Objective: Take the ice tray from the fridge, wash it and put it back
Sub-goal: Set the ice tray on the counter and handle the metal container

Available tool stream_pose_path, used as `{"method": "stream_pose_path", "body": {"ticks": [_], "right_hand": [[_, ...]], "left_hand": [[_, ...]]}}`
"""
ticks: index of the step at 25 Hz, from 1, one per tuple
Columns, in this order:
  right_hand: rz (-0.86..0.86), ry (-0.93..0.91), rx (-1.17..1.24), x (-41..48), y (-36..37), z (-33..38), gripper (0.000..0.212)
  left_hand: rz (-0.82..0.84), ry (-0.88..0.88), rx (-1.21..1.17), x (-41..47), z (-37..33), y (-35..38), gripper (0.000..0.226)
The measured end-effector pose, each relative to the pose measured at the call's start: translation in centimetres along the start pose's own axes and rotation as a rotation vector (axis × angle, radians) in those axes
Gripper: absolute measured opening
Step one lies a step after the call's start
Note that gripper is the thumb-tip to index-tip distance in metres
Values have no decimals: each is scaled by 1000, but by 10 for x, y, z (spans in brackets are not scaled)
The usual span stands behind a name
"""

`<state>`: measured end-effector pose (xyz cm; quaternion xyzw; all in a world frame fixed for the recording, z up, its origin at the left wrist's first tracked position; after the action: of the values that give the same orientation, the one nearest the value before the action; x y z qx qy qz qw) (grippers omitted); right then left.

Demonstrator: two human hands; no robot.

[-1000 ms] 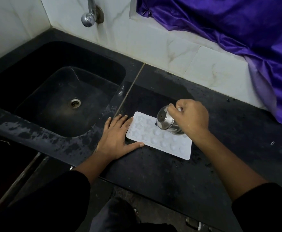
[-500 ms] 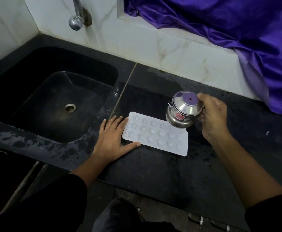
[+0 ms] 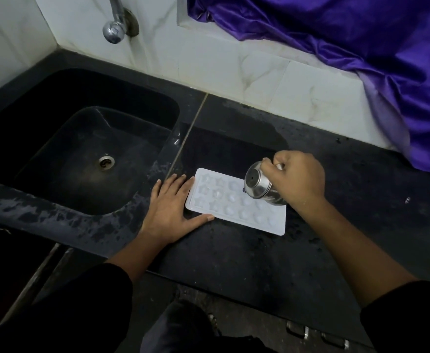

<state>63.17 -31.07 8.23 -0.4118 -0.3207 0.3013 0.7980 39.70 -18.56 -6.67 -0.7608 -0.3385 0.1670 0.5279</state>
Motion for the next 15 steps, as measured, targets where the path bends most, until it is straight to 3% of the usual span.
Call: {"method": "stream_pose_path", "body": {"ticks": [4, 8, 15], "right_hand": [[6, -21, -83, 1, 3, 4, 51], [-42, 46, 25, -1, -9, -13, 49], [-151, 412, 812, -19, -24, -73, 40]], "left_hand": [[5, -2, 9, 0, 0, 0, 112], [0, -1, 1, 0, 0, -1, 111], [4, 6, 9, 0, -1, -1, 112]]}}
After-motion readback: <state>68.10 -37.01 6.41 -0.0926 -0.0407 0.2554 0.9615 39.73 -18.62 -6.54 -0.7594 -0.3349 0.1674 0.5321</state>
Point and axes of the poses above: each hand's wrist, its own x-axis towards the middle knuckle, its own y-axis out of the palm, z = x × y, the point moved 7 cm from there along x, towards the middle knuckle, and after that the axes turned 3 degrees about x, right-handed, at the moved point
